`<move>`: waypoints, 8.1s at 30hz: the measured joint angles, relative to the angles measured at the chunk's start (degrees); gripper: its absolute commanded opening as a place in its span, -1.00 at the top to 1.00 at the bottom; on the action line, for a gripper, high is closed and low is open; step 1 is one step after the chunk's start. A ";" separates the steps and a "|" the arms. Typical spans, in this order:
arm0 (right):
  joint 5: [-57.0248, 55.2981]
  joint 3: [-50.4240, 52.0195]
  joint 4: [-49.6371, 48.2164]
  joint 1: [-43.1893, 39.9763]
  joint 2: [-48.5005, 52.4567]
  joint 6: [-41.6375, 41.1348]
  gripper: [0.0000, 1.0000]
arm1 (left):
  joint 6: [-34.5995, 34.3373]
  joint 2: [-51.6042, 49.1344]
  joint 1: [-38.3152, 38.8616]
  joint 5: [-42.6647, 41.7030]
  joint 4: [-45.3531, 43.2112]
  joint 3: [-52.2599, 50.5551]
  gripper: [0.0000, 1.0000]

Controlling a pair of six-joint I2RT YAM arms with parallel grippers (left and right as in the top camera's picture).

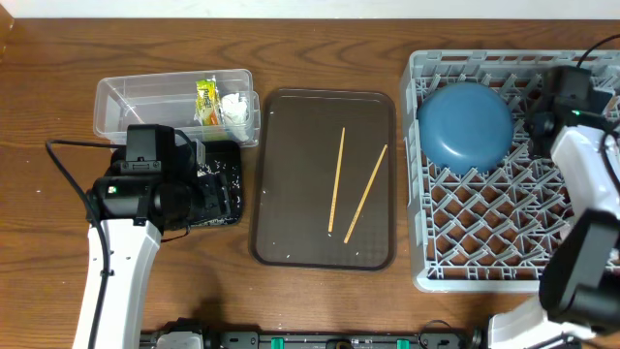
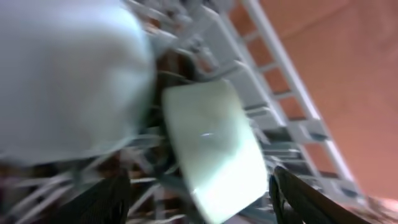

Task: Sort waste into correct bins and load items into the dishwasher rack
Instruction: 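Lower the mint bowl into the rack and open the right gripper, then move the right gripper from the rack to the wooden chopsticks, then close the right gripper on a wooden chopstick on the brown tray, then carry the chopstick with the right gripper into the rack's left edge, then return the right gripper to the brown tray and grasp the second chopstick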

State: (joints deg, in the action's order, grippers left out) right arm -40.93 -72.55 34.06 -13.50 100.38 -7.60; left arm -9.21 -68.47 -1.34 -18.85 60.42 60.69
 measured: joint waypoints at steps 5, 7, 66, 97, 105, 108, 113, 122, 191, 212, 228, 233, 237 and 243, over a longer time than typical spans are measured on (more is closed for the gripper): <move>19.06 0.00 2.73 0.00 -9.14 0.44 -0.33 | 0.00 0.00 0.00 0.00 -0.02 0.00 -0.44; 28.83 -0.02 4.85 0.02 -11.74 0.48 -0.24 | 0.00 0.00 0.00 -0.02 -0.02 0.00 -0.44; 33.09 0.00 14.34 52.02 10.93 -41.42 -0.21 | 0.00 0.00 0.00 -0.02 -0.59 -0.02 -0.44; 36.87 -1.40 15.85 51.87 13.33 -41.29 0.98 | 0.00 0.00 0.00 -0.02 -0.61 -0.02 -0.45; 39.60 0.55 20.02 49.57 6.23 -28.68 0.98 | 0.00 0.00 0.00 -0.02 -0.59 -0.02 -0.44; 39.95 0.55 23.30 47.23 -0.90 -24.02 0.98 | 0.00 0.00 0.00 -0.02 -0.59 -0.02 -0.44; 41.62 0.52 26.25 41.79 -10.91 -17.11 0.98 | 0.00 0.00 0.00 -0.02 -0.63 -0.02 -0.44; 40.11 0.68 31.43 33.48 -15.45 -11.72 0.98 | 0.00 0.00 0.00 -0.02 -0.61 -0.02 -0.44; 48.28 0.37 4.66 46.71 -5.90 -14.62 -0.15 | 0.00 0.00 0.00 -0.02 -0.61 -0.02 -0.45; 39.58 0.09 4.42 52.35 12.70 -25.35 0.67 | 0.00 0.00 0.00 -0.02 -0.61 -0.02 -0.45; 37.81 -0.46 11.76 52.33 12.70 -27.98 0.97 | 0.00 0.00 0.00 -0.02 -0.61 -0.02 -0.45; 38.60 -0.48 13.68 52.33 12.31 -27.52 0.98 | 0.00 0.00 0.00 -0.02 -0.63 -0.02 -0.45; 39.63 0.04 15.45 52.30 9.64 -24.30 0.98 | 0.00 0.00 0.00 -0.02 -0.61 -0.02 -0.45; 40.09 0.11 18.05 50.36 -4.33 -18.99 0.98 | 0.00 0.00 0.00 -0.02 -0.61 -0.02 -0.45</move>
State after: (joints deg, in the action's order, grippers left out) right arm -0.84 -72.44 52.12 36.86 96.05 -26.59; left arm -9.21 -68.47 -1.34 -18.87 59.81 60.66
